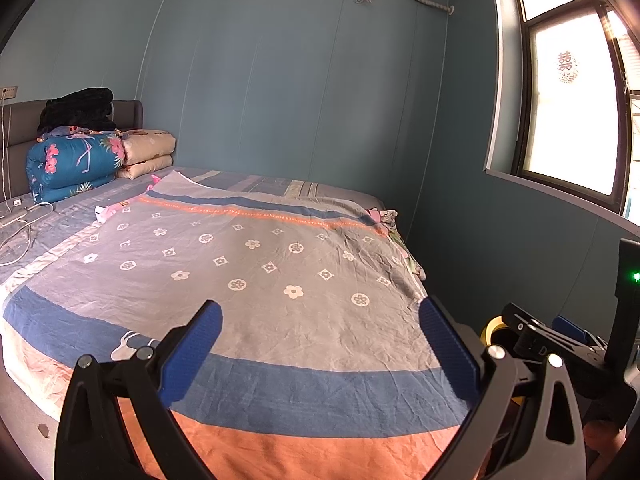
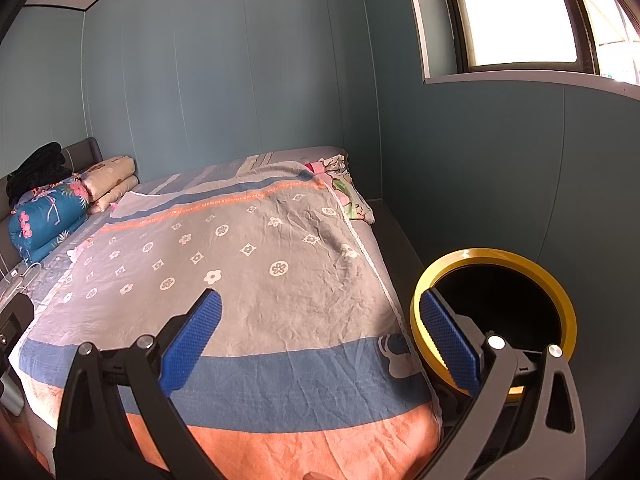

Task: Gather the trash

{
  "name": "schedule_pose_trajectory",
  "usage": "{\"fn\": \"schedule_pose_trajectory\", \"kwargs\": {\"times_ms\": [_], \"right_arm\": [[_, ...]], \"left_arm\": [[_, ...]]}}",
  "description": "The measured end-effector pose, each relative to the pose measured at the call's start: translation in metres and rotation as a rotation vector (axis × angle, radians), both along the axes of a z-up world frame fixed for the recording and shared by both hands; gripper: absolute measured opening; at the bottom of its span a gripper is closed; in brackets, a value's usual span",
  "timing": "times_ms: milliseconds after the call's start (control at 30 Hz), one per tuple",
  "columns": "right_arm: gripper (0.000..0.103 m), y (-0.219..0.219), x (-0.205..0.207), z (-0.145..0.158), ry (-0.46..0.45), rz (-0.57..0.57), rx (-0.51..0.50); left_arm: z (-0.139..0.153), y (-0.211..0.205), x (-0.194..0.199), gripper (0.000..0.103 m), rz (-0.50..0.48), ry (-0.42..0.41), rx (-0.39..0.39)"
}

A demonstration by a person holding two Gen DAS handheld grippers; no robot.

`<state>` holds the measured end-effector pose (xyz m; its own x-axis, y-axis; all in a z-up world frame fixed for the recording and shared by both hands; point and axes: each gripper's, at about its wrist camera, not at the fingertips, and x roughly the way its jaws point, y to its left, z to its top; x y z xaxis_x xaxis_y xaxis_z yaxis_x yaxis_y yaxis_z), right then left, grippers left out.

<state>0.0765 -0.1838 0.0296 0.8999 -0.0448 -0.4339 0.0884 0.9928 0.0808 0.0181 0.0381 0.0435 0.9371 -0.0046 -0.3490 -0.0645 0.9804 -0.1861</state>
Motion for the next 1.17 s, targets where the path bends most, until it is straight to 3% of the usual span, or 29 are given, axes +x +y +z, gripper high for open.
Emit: {"fn": "schedule_pose_trajectory", "kwargs": {"times_ms": [1167], "right_arm": [[0.095,0.0038,0.0002,-0.0082,0.024,-0.001,0.009]], "left_arm": [[-0.0041,0.0011,0.0070,0.095,-0.011,0.035,-0.016]]}}
